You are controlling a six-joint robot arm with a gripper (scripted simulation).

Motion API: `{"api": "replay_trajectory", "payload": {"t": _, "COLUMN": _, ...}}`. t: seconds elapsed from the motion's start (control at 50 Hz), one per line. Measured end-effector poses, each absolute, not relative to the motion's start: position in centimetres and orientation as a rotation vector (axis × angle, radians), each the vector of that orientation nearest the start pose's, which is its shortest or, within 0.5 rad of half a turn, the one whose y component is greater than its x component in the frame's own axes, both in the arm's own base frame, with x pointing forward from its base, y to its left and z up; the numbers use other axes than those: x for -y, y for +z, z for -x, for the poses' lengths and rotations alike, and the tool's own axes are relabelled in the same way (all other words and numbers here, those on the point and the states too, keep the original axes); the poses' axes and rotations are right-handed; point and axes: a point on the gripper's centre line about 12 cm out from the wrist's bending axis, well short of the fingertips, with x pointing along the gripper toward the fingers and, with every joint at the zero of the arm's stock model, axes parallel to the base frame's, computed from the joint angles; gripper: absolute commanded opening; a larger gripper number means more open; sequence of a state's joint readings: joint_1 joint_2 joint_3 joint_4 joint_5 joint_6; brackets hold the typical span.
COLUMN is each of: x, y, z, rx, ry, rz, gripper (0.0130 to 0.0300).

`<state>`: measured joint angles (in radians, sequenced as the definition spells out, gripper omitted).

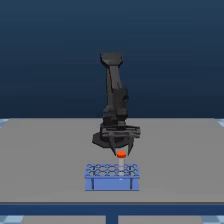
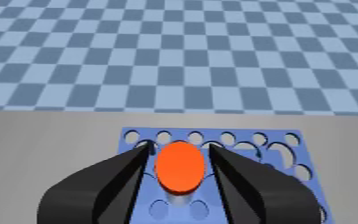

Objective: Pick up the centrifuge tube on the rack

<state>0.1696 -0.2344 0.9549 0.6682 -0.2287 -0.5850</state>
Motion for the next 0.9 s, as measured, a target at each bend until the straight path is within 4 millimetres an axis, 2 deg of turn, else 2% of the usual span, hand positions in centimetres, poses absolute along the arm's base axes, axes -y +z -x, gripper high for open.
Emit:
{"api": "replay_trajectory", "payload": {"t": 0.64, "x": -3.6, "y": 16.3, "z": -31.3, "rx": -0.527, "ry": 0.002, "rz": 0.002, "gripper": 0.03}}
{"api": "replay_trajectory", "payload": {"t": 0.66, "x": -3.6, "y": 16.3, "z": -31.3, "rx": -0.526, "ry": 0.002, "rz": 0.002, "gripper": 0.013}}
{"api": "replay_trajectory", "payload": {"t": 0.9, "x": -3.6, "y": 16.4, "z": -31.3, "rx": -0.525, "ry": 0.0, "rz": 0.0, "gripper": 0.013}}
